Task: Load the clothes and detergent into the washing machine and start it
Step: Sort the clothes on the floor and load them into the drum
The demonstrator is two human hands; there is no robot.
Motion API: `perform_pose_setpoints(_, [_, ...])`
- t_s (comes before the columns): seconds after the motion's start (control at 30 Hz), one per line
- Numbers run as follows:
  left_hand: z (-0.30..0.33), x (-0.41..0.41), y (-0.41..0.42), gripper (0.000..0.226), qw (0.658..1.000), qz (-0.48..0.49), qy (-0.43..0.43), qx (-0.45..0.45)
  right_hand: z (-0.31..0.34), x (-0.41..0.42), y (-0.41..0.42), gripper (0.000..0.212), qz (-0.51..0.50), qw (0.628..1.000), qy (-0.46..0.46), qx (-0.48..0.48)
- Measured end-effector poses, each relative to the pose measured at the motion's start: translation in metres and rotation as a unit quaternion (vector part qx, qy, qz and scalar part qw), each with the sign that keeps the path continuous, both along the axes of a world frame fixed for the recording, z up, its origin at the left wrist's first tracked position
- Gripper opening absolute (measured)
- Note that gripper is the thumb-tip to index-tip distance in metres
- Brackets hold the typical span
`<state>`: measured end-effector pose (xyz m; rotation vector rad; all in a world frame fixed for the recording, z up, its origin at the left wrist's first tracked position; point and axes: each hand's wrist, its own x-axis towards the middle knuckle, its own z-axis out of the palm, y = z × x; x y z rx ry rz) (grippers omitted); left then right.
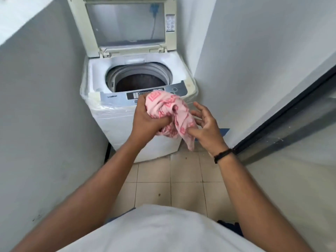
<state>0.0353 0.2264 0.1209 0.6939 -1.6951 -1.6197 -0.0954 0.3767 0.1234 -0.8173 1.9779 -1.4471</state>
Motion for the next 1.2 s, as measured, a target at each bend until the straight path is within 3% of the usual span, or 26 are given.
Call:
perform_pose_setpoints(0.1, [-0.001, -0.012, -0.033, 0.073, 0.999, 0.028, 0.027, 0.016, -0.018, -0.003, -0.039, 0.092, 0.012, 0.999, 0.025, 0.046])
perform_pose_setpoints(0.23, [-0.001, -0.042, -0.065, 0.076, 0.998, 0.031, 0.048, 0.020, -0.032, -0.029, -0.084, 0.059, -0.052, 0.995, 0.056, 0.062])
perform_pose_setpoints(0.43, [0.004, -0.098, -0.121, 0.079, 0.999, 0.038, 0.025, -0.029, -0.043, -0.107, -0.166, 0.027, -0.079, 0.996, -0.045, 0.005])
perform_pose_setpoints(0.63, [0.012, -0.152, -0.193, 0.088, 0.995, 0.085, -0.018, -0.044, -0.029, -0.171, -0.240, 0.023, -0.083, 0.995, -0.053, -0.021])
perform_pose_setpoints(0.83, [-0.003, -0.180, -0.243, 0.104, 0.986, 0.146, -0.066, -0.053, -0.029, -0.224, -0.306, 0.029, -0.018, 0.999, -0.017, -0.031])
perform_pose_setpoints(1.03, [-0.046, -0.176, -0.277, 0.085, 0.979, 0.166, -0.118, -0.013, -0.049, -0.244, -0.356, 0.044, 0.067, 0.998, -0.008, 0.019])
perform_pose_setpoints(1.2, [-0.100, -0.159, -0.313, 0.085, 0.951, 0.161, -0.263, 0.010, -0.082, -0.258, -0.392, 0.042, 0.105, 0.990, 0.019, 0.090])
